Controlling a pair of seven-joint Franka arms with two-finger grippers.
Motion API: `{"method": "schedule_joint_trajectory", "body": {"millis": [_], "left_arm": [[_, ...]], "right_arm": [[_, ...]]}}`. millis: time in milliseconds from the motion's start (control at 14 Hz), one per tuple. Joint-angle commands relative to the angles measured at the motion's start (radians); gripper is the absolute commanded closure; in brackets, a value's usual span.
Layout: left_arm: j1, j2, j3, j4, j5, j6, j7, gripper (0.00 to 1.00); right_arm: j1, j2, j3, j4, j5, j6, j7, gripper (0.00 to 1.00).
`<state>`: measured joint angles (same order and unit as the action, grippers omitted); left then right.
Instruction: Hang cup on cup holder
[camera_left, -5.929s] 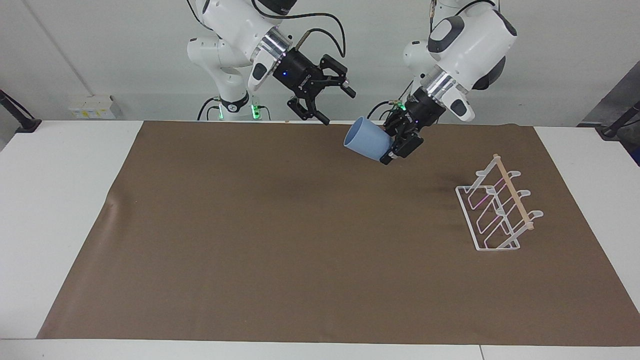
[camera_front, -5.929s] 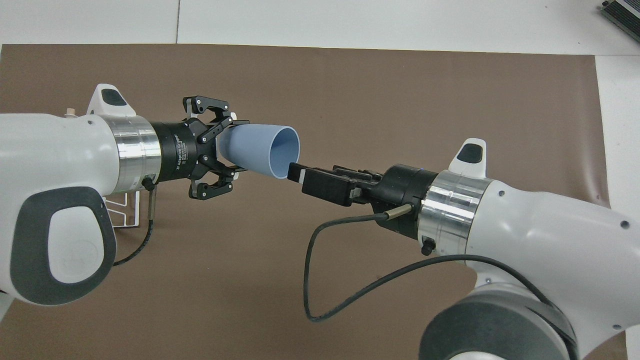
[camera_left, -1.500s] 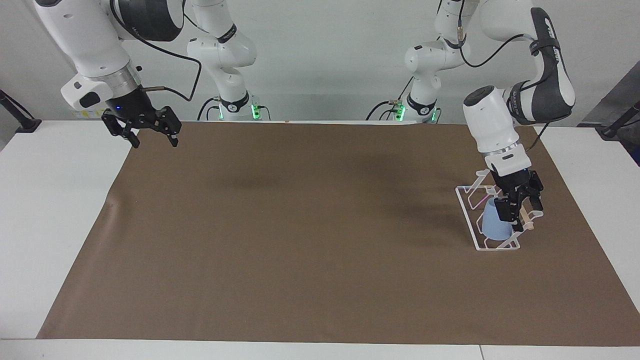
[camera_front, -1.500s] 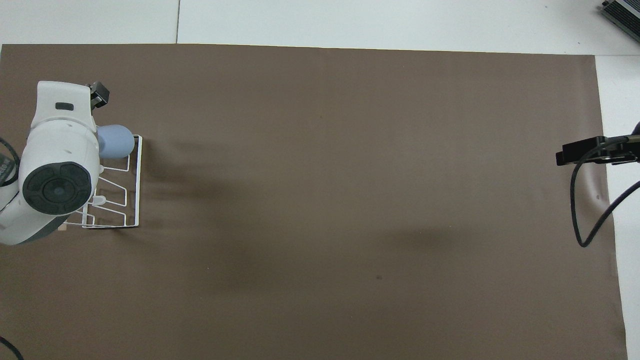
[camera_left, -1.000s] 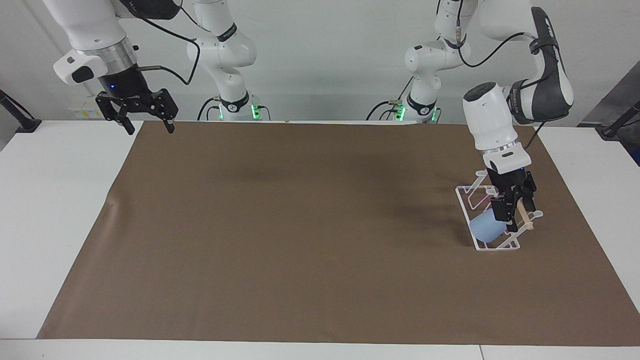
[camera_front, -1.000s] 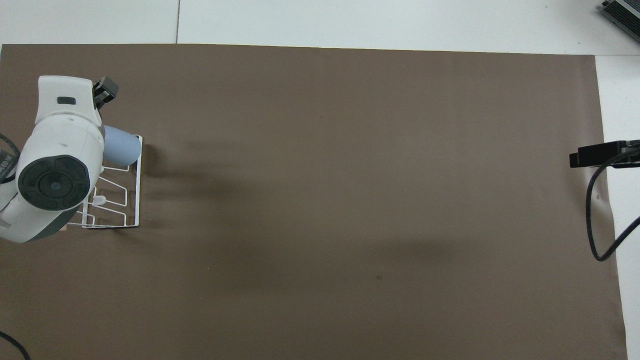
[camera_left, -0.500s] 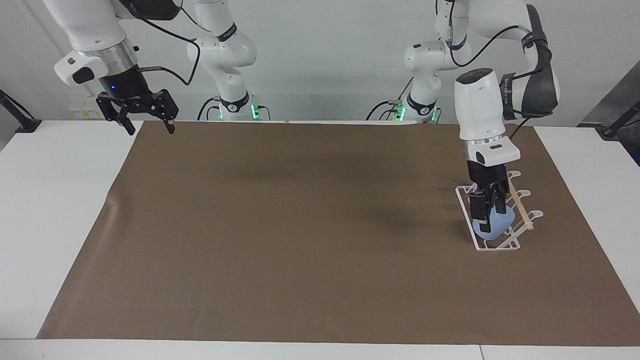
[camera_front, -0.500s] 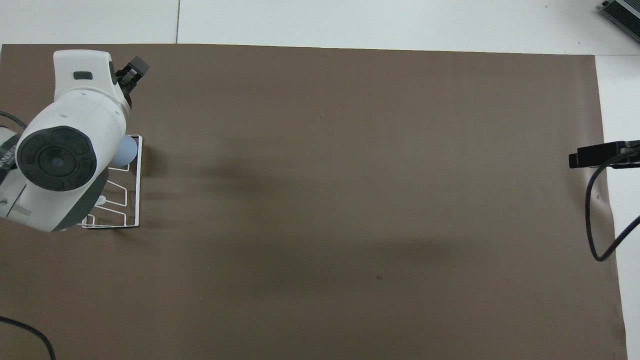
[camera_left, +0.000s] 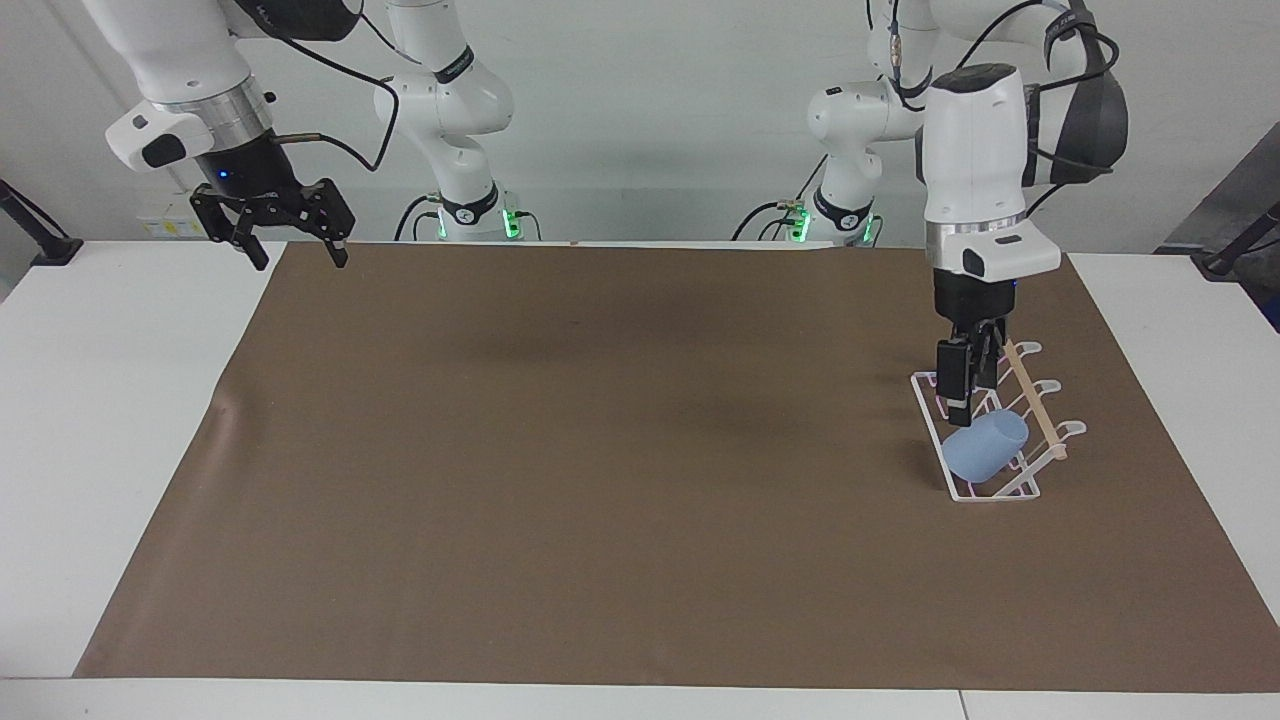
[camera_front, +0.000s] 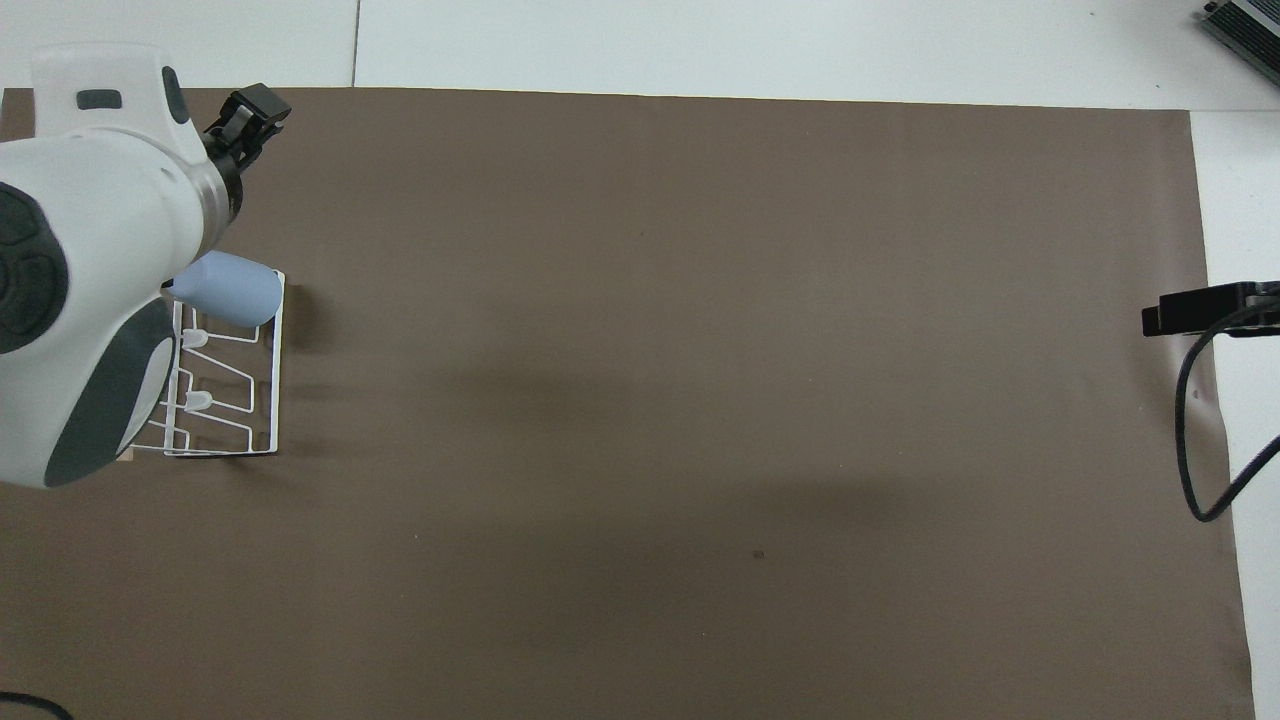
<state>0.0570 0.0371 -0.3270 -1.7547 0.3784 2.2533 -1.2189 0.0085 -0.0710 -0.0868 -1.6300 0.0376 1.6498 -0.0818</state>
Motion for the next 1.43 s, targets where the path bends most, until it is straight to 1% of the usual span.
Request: {"method": "schedule_joint_trajectory", "body": {"millis": [0,214,286,429,571,714,857,1071,1214,1286,1357], "left_arm": [[0.001,-0.042,0.005,0.059,-0.120,-0.151,0.186,0.00],[0.012,-0.060,0.026,0.073,-0.200,-0.240,0.367,0.00],[0.042,-0.065,0.023,0.072,-0.232,-0.274,0.454,0.00],[0.072,-0.075,0.026,0.072,-0.274,-0.340,0.626,0.00],[0.124,-0.080,0.026,0.072,-0.309,-0.383,0.775,0.00],[0.173,-0.082,0.026,0.072,-0.322,-0.447,0.960,0.00],[0.198,-0.094,0.026,0.073,-0.320,-0.529,1.154,0.00],[0.198,-0.092,0.020,0.104,-0.308,-0.633,1.219,0.00],[0.196,-0.073,0.016,0.182,-0.318,-0.736,1.239,0.00],[0.193,-0.057,0.014,0.219,-0.322,-0.761,1.239,0.00],[0.192,-0.056,0.013,0.221,-0.329,-0.750,1.239,0.00]], "right_arm": [[-0.002,-0.019,-0.001,-0.022,-0.001,0.007,0.013,0.00],[-0.002,-0.019,-0.001,-0.022,-0.001,0.007,0.013,0.00],[-0.002,-0.019,-0.001,-0.022,-0.001,0.007,0.013,0.00],[-0.002,-0.019,0.001,-0.022,-0.001,0.007,0.013,0.00],[-0.002,-0.019,-0.001,-0.022,-0.001,0.007,0.013,0.00],[-0.002,-0.019,-0.001,-0.022,-0.001,0.007,0.013,0.00],[-0.002,-0.019,-0.001,-0.022,-0.001,0.007,0.013,0.00],[-0.002,-0.019,-0.001,-0.022,-0.001,0.007,0.013,0.00],[-0.002,-0.019,-0.001,-0.022,-0.001,0.007,0.013,0.00],[-0.002,-0.019,0.001,-0.022,-0.001,0.007,0.013,0.00],[-0.002,-0.019,-0.001,-0.022,-0.001,0.007,0.013,0.00]]}}
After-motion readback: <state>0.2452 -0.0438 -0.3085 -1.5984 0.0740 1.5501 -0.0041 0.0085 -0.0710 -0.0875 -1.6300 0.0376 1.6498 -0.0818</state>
